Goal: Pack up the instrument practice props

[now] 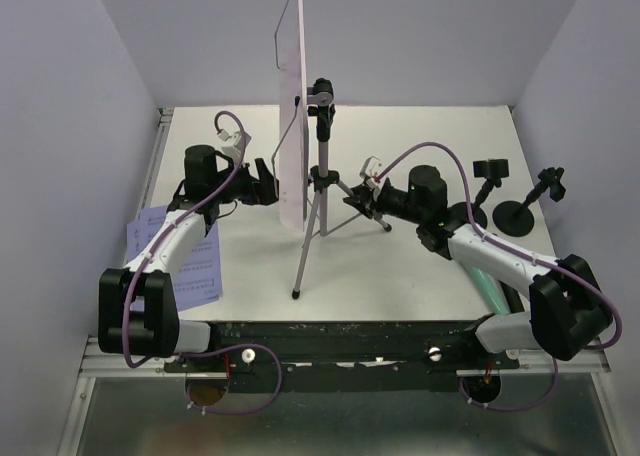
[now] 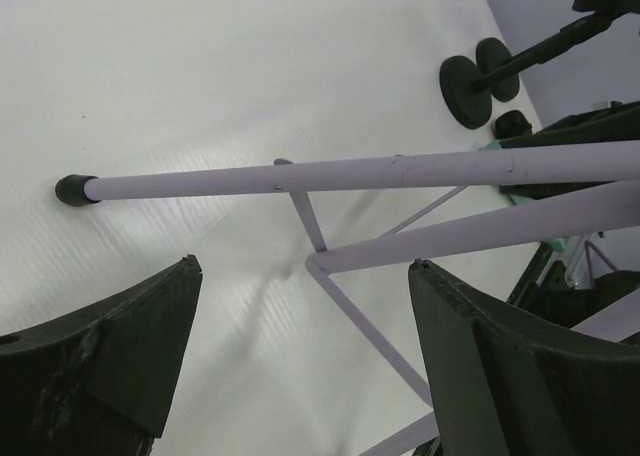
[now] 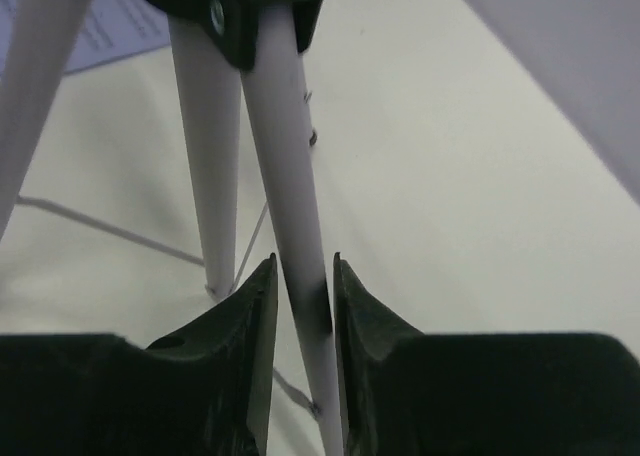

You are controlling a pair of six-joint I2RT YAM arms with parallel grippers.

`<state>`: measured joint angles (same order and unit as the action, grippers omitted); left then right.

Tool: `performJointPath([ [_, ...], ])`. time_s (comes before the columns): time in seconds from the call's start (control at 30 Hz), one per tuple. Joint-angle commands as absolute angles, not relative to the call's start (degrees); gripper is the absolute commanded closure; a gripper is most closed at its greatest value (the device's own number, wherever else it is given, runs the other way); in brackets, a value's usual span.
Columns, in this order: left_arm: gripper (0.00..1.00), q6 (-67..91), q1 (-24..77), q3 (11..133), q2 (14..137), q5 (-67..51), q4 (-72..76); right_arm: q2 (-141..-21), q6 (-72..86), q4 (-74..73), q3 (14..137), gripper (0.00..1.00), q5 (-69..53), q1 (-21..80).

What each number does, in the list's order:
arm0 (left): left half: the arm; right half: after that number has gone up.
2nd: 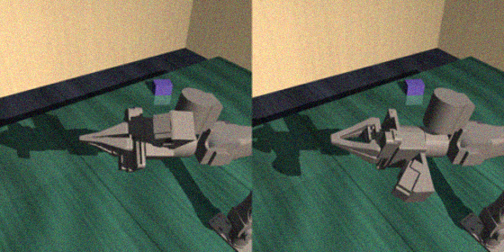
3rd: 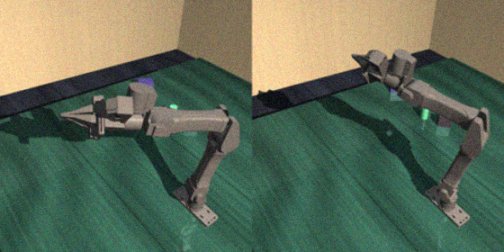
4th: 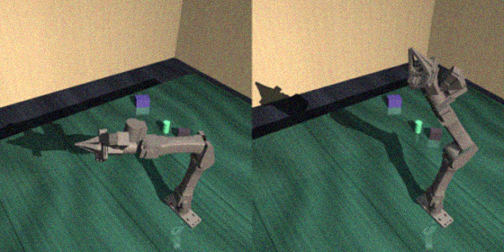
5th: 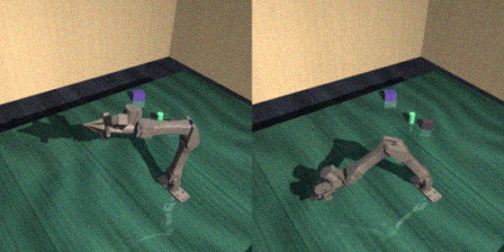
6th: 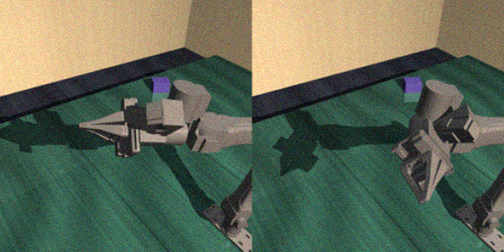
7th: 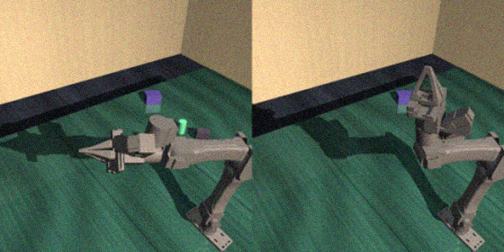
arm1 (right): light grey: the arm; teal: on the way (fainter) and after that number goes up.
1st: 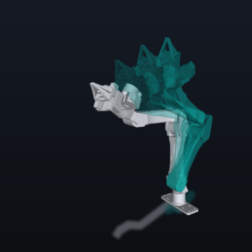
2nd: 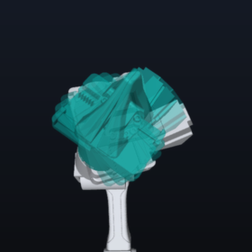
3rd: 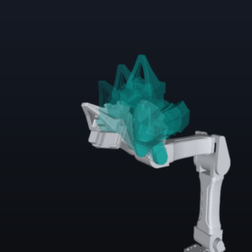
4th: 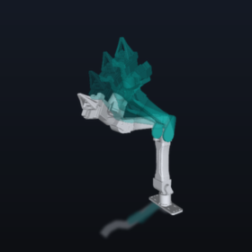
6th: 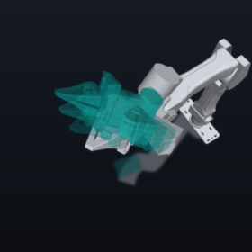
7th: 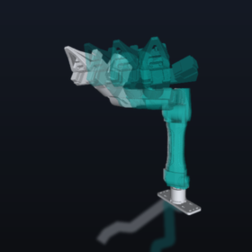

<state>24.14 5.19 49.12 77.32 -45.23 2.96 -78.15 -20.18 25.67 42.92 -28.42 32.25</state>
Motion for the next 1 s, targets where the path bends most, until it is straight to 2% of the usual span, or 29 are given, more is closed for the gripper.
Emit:
performJointPath([
  [0.0,0.06,14.7,4.7,48.3,77.4,-46.0,0.8,-79.7,-18.5,-1.5,45.9,0.56,-29.0,32.3],
  [0.03,0.06,13.3,4.7,48.0,77.5,-45.6,0.5,-79.3,-19.9,-3.8,47.5,0.47,-29.4,32.2],
  [0.1,0.06,12.1,4.7,47.2,77.5,-44.8,0.7,-77.6,-21.3,-6.5,49.7,0.35,-29.8,32.2],
  [0.17,0.06,11.0,4.7,46.8,77.4,-44.8,0.7,-75.4,-22.4,-8.6,51.0,0.28,-30.2,32.0],
  [0.23,0.06,9.3,4.7,46.8,77.3,-44.6,0.1,-73.3,-22.9,-11.1,52.5,0.25,-31.5,32.1],
  [0.4,0.09,3.4,4.7,45.9,75.4,-43.8,-2.8,-68.2,-17.6,-12.6,57.3,0.24,-34.7,32.1],
  [0.53,0.09,3.2,4.7,42.9,71.9,-42.2,-2.4,-67.7,-8.0,-6.3,62.1,0.24,-35.5,32.3],
  [0.63,0.1,3.5,4.5,41.1,70.0,-41.9,-2.9,-68.6,-1.9,-0.6,65.5,0.24,-30.0,33.5],
  [0.8,0.1,4.0,4.4,40.5,69.3,-40.4,-3.6,-67.4,-6.3,9.0,65.7,0.24,-14.8,40.3],
  [0.97,0.1,5.1,4.4,41.4,68.8,-38.8,-2.1,-69.9,-5.8,6.7,68.7,0.25,-10.0,44.1],
])
